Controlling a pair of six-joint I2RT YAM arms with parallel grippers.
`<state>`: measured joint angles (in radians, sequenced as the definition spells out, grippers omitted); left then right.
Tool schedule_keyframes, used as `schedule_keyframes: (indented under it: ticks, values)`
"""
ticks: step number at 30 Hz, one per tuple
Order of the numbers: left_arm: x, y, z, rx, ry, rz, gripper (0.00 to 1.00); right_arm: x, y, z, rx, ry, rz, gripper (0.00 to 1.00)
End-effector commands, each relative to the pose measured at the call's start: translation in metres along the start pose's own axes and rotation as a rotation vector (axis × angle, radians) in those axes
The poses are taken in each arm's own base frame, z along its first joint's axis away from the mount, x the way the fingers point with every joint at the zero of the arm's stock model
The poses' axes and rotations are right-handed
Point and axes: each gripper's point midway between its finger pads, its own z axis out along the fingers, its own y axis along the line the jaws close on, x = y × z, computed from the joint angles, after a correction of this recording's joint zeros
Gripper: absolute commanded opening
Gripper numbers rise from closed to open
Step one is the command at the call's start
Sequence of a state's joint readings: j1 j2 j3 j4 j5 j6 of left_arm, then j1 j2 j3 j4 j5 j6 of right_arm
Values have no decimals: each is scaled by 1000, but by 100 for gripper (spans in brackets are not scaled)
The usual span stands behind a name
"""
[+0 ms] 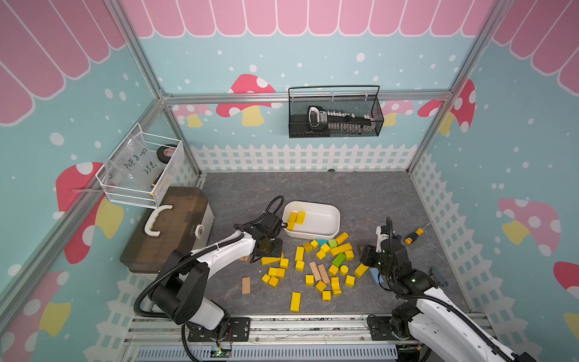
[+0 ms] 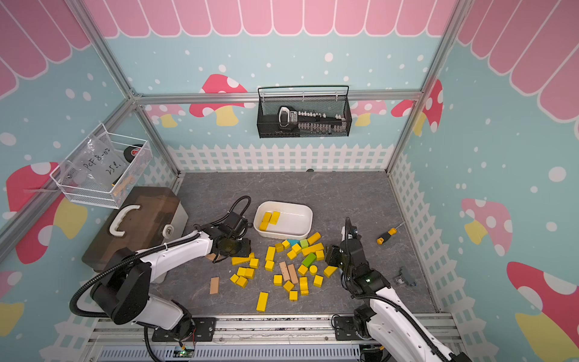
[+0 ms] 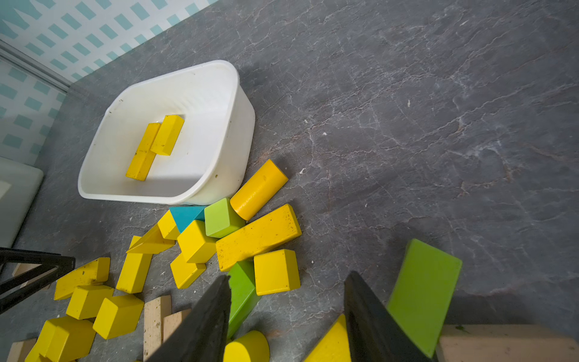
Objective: Pick out the yellow building blocks
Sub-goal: Pick up the building block from the center of the board.
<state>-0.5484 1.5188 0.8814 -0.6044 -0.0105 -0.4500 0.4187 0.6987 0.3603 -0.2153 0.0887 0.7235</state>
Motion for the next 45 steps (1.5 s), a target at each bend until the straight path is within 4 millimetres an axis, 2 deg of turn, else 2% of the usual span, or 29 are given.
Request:
schedule_keyframes:
  ticks: [1, 11, 18, 24, 29, 34, 36, 43, 45]
  values:
    - [4, 1, 6, 2, 3, -29, 59, -3, -1, -2, -1, -21, 24, 58]
    - [21, 5, 19, -35, 49, -29, 59, -4, -1, -4, -7, -29, 24, 59]
    - [31, -1, 16, -20, 54, -40, 60, -4, -1, -6, -12, -35, 25, 59]
    - [42, 1, 24, -50, 80, -35, 59, -4, -2, -7, -14, -41, 28, 59]
    - [42, 3, 26, -62, 72, -37, 51, -4, -2, -8, -15, -44, 29, 59]
    - [35, 2, 21, -57, 50, -31, 32, -4, -3, -9, -16, -47, 30, 59]
    - [34, 2, 20, -55, 49, -30, 29, -4, -3, -9, -16, -46, 31, 59]
    - [29, 2, 15, -52, 41, -29, 29, -5, -3, -9, -17, -50, 34, 59]
    - [28, 1, 12, -48, 42, -30, 39, -5, -4, -9, -16, -50, 35, 59]
